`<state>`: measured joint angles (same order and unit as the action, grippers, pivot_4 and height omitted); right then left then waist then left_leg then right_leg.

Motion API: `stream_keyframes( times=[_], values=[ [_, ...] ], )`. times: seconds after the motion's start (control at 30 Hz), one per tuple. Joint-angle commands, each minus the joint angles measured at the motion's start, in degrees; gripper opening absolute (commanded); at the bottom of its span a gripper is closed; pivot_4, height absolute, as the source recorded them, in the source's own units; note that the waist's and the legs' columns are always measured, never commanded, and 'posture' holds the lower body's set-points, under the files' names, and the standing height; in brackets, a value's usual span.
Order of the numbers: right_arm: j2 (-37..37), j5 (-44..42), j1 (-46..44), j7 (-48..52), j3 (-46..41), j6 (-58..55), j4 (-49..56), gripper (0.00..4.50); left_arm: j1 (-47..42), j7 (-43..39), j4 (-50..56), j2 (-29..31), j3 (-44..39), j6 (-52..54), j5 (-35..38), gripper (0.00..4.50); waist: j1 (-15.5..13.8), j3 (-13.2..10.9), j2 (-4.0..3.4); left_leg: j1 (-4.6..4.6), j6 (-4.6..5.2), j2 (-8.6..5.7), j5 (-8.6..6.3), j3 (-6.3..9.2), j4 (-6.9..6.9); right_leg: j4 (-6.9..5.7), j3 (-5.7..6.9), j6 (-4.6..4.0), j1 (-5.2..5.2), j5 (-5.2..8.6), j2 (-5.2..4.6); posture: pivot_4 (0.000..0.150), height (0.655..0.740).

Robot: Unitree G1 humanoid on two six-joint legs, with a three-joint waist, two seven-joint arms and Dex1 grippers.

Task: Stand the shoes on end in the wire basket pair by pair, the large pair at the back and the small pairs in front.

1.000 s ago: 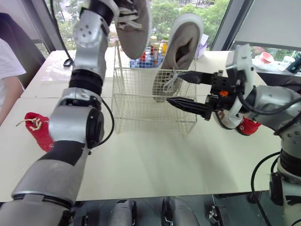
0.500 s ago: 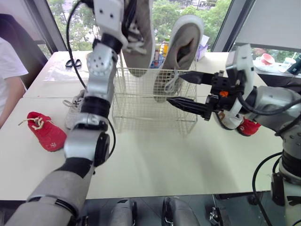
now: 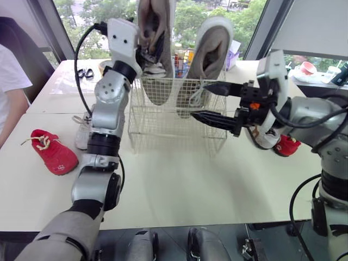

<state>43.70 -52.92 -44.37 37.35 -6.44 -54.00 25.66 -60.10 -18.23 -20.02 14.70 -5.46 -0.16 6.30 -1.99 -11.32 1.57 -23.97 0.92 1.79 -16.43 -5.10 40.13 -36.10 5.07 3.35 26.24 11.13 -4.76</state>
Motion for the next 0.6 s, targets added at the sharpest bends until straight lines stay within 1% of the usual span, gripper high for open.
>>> stream_keyframes(
  times=[0.03,0.1,0.17,0.3,0.33,0.43,0.5,0.53,0.6],
  values=[
    [-0.1,0.7,-1.4,1.4,-0.3,1.8,0.1,4.50,2.0,-3.4,10.8,2.5,-0.7,8.3,4.5,4.44,0.1,0.0,0.00,0.00,0.00,0.00,0.00,0.01,0.00,0.00,0.00,0.00,0.00,0.00,0.00,0.150,0.7400],
    [-0.1,1.0,-1.4,1.9,-0.1,2.0,-0.4,4.50,4.8,-6.3,18.7,4.8,-1.3,16.4,9.3,4.44,0.3,0.0,0.00,0.00,-0.01,0.02,0.00,0.02,0.00,-0.02,-0.02,0.00,0.01,0.00,0.01,0.150,0.7400],
    [-0.1,1.1,-1.3,2.3,0.0,2.2,-0.7,4.50,6.7,-8.0,24.5,6.9,-1.8,22.7,12.9,4.44,0.5,0.0,0.00,0.00,-0.04,0.04,0.02,0.04,0.00,-0.02,-0.02,0.00,0.01,0.00,0.01,0.150,0.7400],
    [-0.1,0.9,-0.7,3.0,-0.5,2.1,-1.3,4.50,10.4,-8.7,34.5,13.4,-6.2,37.5,21.2,4.44,1.1,0.0,0.00,0.00,-0.06,0.03,0.03,0.09,0.00,-0.02,-0.03,0.00,-0.01,0.00,0.01,0.150,0.7400],
    [-0.2,0.9,-0.6,3.1,-0.6,2.1,-1.6,4.50,10.9,-9.0,35.8,15.3,-7.0,39.7,22.3,4.44,1.3,0.0,0.00,0.00,-0.06,0.03,0.03,0.11,0.00,-0.02,-0.03,0.00,-0.01,0.00,0.01,0.150,0.7400],
    [-0.5,0.7,-0.1,2.9,-1.5,2.1,-2.8,4.50,12.0,-11.0,37.6,19.5,-12.4,45.7,29.2,4.44,1.4,0.0,-0.01,0.02,-0.08,0.04,0.04,0.13,-0.01,-0.03,-0.02,-0.01,-0.02,0.00,0.03,0.150,0.7400],
    [-1.0,0.4,0.1,1.7,-3.3,2.5,-4.1,4.50,13.2,-12.9,37.2,22.0,-17.3,50.1,35.8,4.44,1.4,0.0,-0.01,0.04,-0.10,0.04,0.05,0.13,-0.02,-0.04,-0.02,-0.01,-0.02,0.01,0.04,0.150,0.7400],
    [-1.4,0.6,0.0,0.6,-4.7,3.1,-5.2,4.50,14.9,-14.4,37.4,23.8,-18.6,51.2,37.1,4.44,1.4,0.0,-0.01,0.03,-0.10,0.04,0.06,0.13,-0.01,-0.03,-0.02,-0.01,-0.03,0.01,0.05,0.150,0.7400],
    [-1.3,-0.3,0.4,-0.6,-9.0,3.8,-7.7,4.50,21.0,-18.1,39.8,27.5,-20.0,54.3,40.2,4.44,1.5,0.0,-0.03,0.04,-0.20,0.03,0.11,0.10,-0.02,-0.02,-0.03,-0.01,-0.02,0.01,0.04,0.150,0.7400]
  ],
)
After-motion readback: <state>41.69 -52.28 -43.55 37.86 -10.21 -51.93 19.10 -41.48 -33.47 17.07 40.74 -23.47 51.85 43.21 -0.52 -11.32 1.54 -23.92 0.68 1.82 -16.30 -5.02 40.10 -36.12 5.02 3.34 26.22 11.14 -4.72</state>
